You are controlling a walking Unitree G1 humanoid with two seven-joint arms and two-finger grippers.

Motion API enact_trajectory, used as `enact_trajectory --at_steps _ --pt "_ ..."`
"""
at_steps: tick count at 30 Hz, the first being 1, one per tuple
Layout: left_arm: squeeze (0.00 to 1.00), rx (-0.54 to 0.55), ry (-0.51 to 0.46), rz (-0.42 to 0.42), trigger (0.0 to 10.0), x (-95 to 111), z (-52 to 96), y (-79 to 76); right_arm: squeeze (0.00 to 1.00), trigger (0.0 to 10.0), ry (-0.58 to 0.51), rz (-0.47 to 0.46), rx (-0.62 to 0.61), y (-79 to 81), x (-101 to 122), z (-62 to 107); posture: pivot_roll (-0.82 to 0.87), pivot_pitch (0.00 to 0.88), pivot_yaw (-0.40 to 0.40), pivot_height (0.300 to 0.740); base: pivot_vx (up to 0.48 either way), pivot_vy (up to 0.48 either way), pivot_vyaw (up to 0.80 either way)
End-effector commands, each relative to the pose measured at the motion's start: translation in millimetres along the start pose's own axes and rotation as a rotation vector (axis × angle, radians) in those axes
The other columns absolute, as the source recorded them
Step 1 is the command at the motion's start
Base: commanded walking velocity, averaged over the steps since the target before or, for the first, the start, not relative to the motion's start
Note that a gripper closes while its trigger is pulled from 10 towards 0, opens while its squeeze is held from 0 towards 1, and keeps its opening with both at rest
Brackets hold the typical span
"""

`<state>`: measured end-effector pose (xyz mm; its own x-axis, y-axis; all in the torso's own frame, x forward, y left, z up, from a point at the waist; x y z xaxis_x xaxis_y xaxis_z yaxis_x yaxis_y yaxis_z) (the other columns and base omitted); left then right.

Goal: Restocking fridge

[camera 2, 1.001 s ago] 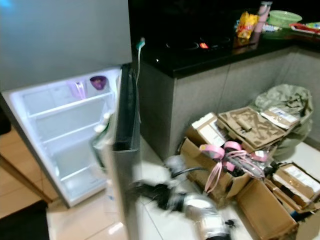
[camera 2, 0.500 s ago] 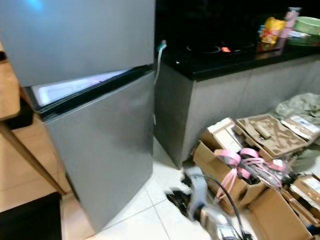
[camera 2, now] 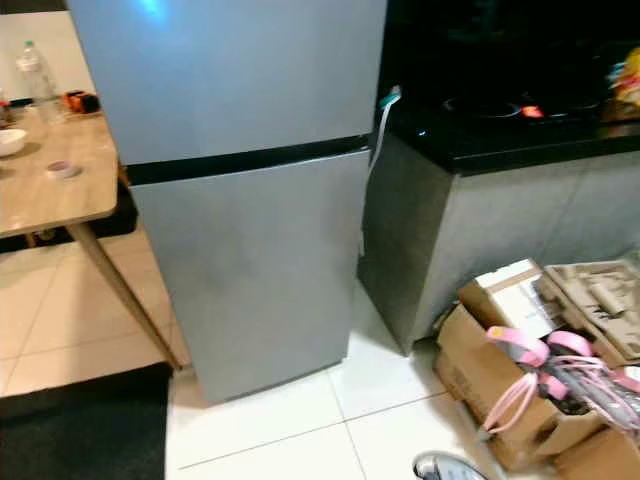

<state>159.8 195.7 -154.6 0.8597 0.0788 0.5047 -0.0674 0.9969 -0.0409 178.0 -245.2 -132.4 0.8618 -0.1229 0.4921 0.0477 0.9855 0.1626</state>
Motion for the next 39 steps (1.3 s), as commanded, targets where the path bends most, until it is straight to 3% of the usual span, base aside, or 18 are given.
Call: enact_trajectory --at_steps 1,3,29,39 --pt "0.00 0.004 0.012 -0.016 10.0 -1.9 0.2 1.2 0.00 10.0 0.009 0.003 -0.022 -1.6 -1.9 -0.3 -0.10 0.007 -0.006 0.734 0.000 0.000 0.77" --pt "0.00 0.004 0.006 -0.022 10.0 0.5 -0.2 1.4 0.00 10.0 0.034 -0.003 -0.043 -3.3 -11.1 0.5 -0.10 0.007 -0.006 0.734 0.000 0.000 0.77" --pt "0.00 0.014 0.008 -0.063 10.0 0.5 -0.2 2.4 0.00 10.0 0.017 -0.012 -0.068 -0.7 -9.8 -2.0 -0.10 0.002 0.003 0.734 0.000 0.000 0.77" --pt "0.00 0.002 0.011 -0.085 10.0 1.0 0.0 3.2 0.00 10.0 0.014 -0.012 -0.101 -4.2 -9.2 -1.8 -0.10 0.000 0.001 0.734 0.000 -0.187 0.05"
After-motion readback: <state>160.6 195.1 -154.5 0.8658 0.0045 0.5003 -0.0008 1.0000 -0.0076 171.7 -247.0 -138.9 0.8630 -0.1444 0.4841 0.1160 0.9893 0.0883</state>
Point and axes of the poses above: a point about 5 cm out from each wrist's last joint towards the gripper, its own z axis pointing back from the gripper into the wrist, its own x axis along the axis of the wrist's last joint, y = z × x, the point moved 6 cm from there along -z, pointing out of the wrist towards the gripper, and after that the axes turned 5 degrees about -z, right-handed, at the moved point
